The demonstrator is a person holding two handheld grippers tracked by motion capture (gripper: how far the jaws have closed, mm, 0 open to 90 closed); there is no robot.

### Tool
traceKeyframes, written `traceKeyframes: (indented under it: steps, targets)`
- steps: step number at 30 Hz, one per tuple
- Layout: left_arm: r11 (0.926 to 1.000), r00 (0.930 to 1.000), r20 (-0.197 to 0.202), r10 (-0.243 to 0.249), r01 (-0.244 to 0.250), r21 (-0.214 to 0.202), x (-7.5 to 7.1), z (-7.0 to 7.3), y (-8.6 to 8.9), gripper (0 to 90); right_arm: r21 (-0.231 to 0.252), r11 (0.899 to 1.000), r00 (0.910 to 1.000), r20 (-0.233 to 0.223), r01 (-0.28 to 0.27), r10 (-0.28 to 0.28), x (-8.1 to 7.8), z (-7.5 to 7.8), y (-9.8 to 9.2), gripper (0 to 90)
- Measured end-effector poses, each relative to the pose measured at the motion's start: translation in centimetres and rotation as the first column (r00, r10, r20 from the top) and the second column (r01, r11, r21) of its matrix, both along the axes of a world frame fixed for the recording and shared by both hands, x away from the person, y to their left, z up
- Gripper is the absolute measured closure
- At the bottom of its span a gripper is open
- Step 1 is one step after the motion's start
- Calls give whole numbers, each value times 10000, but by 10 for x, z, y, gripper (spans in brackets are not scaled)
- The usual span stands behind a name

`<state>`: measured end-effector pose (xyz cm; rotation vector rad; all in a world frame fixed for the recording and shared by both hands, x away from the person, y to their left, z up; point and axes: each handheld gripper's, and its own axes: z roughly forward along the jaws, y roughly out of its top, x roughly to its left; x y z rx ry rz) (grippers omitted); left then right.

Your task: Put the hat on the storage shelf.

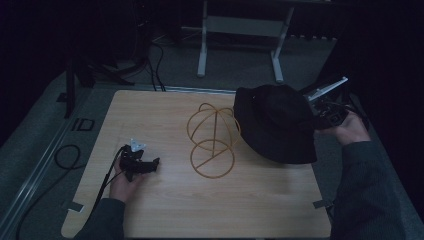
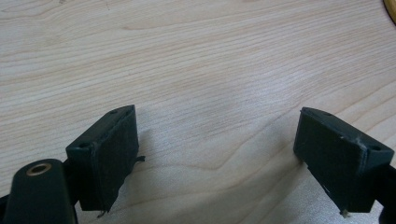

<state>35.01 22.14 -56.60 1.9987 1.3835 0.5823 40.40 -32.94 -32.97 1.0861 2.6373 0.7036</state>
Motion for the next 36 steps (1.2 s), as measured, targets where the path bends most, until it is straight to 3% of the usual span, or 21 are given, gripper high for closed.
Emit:
traceKeyframes:
  steps: [36]
  targets:
    - [10000, 10000, -12, -6, 6, 5, 0, 0, 0, 143, 220, 9989, 9983, 433, -404, 394, -19, 31, -13, 854]
